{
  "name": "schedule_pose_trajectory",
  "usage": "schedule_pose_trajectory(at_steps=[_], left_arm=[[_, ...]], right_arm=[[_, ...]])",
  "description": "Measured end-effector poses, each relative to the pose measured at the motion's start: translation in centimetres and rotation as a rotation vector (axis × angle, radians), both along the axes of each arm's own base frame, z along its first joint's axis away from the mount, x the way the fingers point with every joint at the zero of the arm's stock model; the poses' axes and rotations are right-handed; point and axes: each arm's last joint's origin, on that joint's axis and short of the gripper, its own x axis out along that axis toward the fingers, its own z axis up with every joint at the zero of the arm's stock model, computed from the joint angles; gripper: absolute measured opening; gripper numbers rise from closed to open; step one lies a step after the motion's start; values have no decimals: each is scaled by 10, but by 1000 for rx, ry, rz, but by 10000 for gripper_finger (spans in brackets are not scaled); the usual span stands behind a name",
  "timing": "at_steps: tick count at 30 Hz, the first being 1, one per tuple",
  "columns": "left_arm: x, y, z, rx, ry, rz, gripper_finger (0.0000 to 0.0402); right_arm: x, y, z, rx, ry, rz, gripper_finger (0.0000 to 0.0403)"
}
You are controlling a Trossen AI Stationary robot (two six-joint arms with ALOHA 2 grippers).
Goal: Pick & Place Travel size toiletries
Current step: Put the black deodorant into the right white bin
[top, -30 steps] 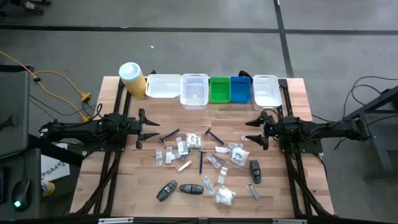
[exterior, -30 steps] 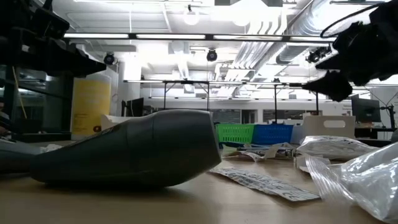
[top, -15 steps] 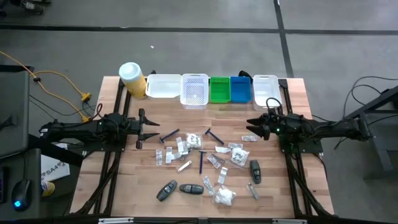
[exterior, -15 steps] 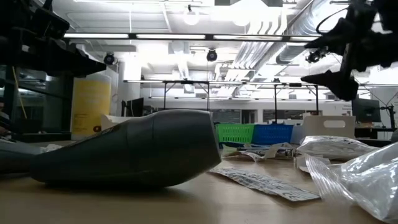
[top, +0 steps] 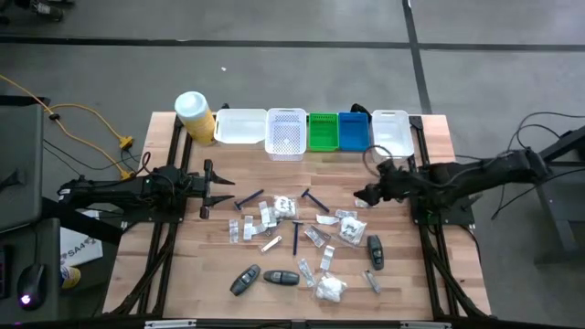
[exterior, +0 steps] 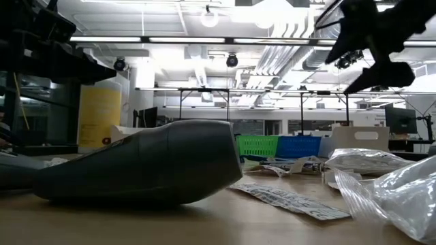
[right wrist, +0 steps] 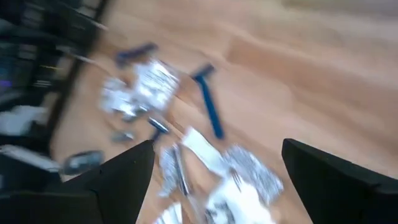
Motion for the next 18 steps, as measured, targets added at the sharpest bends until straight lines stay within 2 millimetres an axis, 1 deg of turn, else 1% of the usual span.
schedule_pose_trajectory(at_steps=[4, 8, 13, 16, 18], left_arm=[[0, 0, 0, 0, 0, 2, 184], [0, 0, 0, 0, 0, 3, 184], [0, 0, 0, 0, 0, 3, 184], [0, 0, 0, 0, 0, 3, 184], [0, 0, 0, 0, 1, 4, 184]], right_arm=[[16, 14, 5, 127, 234, -52, 346], [34, 35, 7, 278, 415, -79, 346], [54, 71, 7, 412, 585, -84, 346], [61, 94, 1, 463, 655, -118, 346], [62, 110, -6, 486, 699, -138, 346]])
